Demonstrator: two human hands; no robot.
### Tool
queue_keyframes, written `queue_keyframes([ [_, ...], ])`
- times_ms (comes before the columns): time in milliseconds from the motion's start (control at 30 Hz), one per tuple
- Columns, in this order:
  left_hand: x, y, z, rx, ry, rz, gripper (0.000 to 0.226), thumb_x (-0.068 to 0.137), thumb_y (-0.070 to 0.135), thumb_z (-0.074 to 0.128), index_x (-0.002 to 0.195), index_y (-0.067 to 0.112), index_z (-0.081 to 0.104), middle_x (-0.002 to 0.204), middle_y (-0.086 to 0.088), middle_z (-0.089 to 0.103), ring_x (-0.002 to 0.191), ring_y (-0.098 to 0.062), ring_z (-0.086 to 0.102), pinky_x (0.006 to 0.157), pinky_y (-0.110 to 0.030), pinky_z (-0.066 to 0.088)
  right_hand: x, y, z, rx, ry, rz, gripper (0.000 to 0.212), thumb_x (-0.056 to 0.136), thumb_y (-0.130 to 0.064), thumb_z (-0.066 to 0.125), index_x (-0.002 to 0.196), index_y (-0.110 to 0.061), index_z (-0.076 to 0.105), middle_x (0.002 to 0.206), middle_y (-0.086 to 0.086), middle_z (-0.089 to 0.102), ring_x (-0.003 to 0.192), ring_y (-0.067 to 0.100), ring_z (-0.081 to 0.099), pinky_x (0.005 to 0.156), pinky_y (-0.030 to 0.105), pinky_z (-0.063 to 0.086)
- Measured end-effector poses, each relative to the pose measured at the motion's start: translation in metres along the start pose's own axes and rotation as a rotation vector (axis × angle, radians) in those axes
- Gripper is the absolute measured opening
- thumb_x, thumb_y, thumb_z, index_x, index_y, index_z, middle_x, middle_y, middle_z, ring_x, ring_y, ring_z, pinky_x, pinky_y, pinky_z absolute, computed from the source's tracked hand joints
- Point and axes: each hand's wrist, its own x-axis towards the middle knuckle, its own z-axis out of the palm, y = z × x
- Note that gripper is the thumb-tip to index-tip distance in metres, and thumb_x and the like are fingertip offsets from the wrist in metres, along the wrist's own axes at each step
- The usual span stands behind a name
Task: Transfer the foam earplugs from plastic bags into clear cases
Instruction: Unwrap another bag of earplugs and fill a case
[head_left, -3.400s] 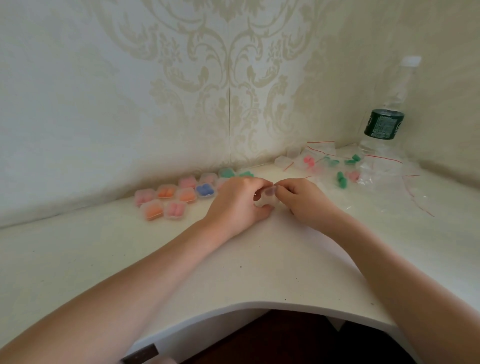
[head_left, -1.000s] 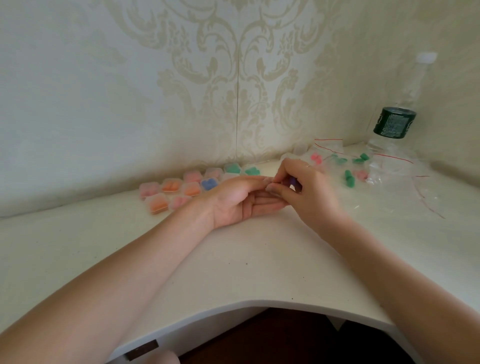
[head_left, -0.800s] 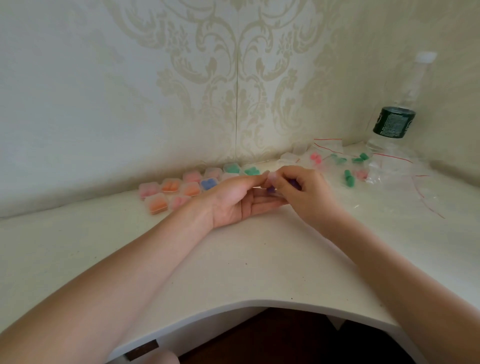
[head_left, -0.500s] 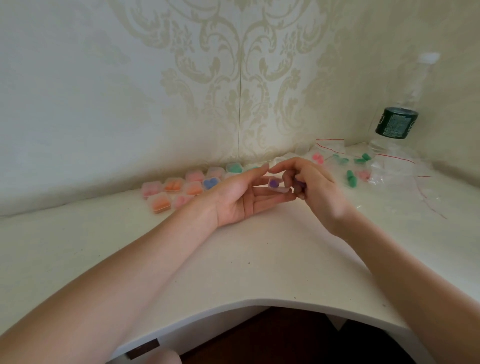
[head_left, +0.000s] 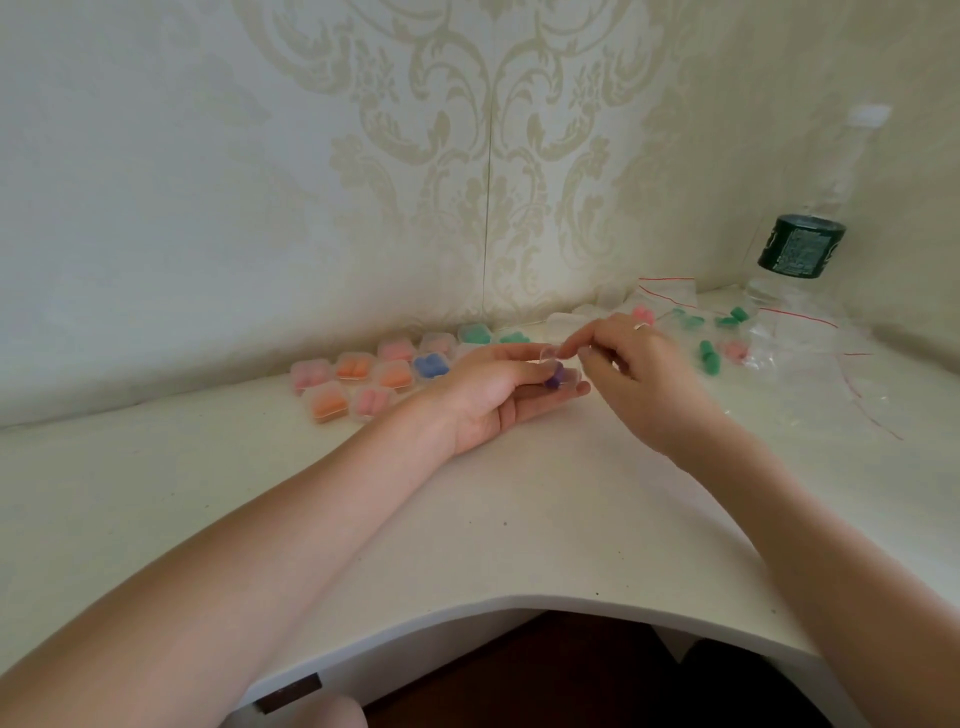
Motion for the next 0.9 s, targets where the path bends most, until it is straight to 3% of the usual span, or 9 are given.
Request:
queue_keyframes([
  [100,-0.0022,0.0012,0.0010,0.076,-0.016,-0.004,0.019,0.095,-0.004,0.045,0.100,-0.003,0.063,0.072,-0.010,0.070,0.070,-0.020,0.072,0.074,-0.026,0.059,-0.0004,0.0057,-0.0045,-0.112,-0.064,-0.078,0.015,0.086,-0.018,0.065,0.094,-0.028,0.073,0.079,-0.002,0.049,0.074,-0.002,0.043,0.063,0.007,0.031],
  [200,-0.0039,0.0021,0.0017,0.149,-0.041,-0.023,0.020,0.097,-0.001,0.043,0.096,-0.001,0.063,0.074,-0.010,0.071,0.072,-0.020,0.071,0.076,-0.028,0.058,0.0009,0.0094,-0.0075,-0.156,-0.090,-0.103,0.013,0.083,-0.024,0.071,0.094,-0.031,0.073,0.077,-0.005,0.046,0.074,-0.004,0.041,0.065,0.008,0.031],
  [333,-0.0044,0.0027,0.0035,0.182,-0.033,-0.029,0.015,0.094,-0.001,0.050,0.102,-0.003,0.063,0.086,-0.017,0.070,0.073,-0.023,0.072,0.067,-0.026,0.060,0.0019,0.0088,-0.0064,-0.276,-0.061,-0.136,0.005,0.085,-0.025,0.068,0.085,-0.029,0.067,0.075,-0.003,0.046,0.072,0.008,0.040,0.066,0.032,0.037],
  [400,-0.0029,0.0009,0.0053,0.221,0.002,-0.016,0.016,0.092,-0.003,0.052,0.103,-0.001,0.062,0.087,-0.018,0.070,0.072,-0.024,0.072,0.064,-0.026,0.059,0.0027,0.0090,-0.0064,-0.375,0.023,-0.203,0.001,0.085,-0.023,0.068,0.084,-0.024,0.068,0.073,0.000,0.050,0.072,0.017,0.043,0.058,0.032,0.033],
  [567,-0.0014,0.0026,0.0059,0.235,-0.005,-0.049,0.020,0.093,-0.003,0.044,0.104,-0.003,0.061,0.091,-0.017,0.067,0.076,-0.029,0.071,0.072,-0.029,0.059,0.0034,0.0061,-0.0053,-0.466,0.113,-0.365,0.017,0.079,-0.028,0.060,0.075,-0.018,0.073,0.064,0.000,0.046,0.064,0.025,0.047,0.054,0.029,0.033],
  [700,-0.0035,0.0061,0.0049,0.200,-0.039,-0.110,0.023,0.096,0.008,0.043,0.095,-0.002,0.063,0.088,-0.017,0.066,0.080,-0.033,0.071,0.076,-0.032,0.059,0.0032,0.0049,-0.0034,-0.507,0.118,-0.446,0.009,0.077,-0.019,0.065,0.073,-0.016,0.073,0.062,0.002,0.045,0.061,0.025,0.045,0.051,0.030,0.038],
  [900,-0.0082,0.0084,0.0005,0.109,-0.106,-0.118,0.016,0.094,0.004,0.050,0.097,-0.006,0.063,0.088,-0.017,0.069,0.081,-0.029,0.072,0.075,-0.028,0.059,0.0012,0.0057,-0.0007,-0.335,0.081,-0.306,0.029,0.083,-0.035,0.048,0.082,-0.016,0.071,0.068,-0.004,0.045,0.071,0.016,0.038,0.056,0.034,0.038],
])
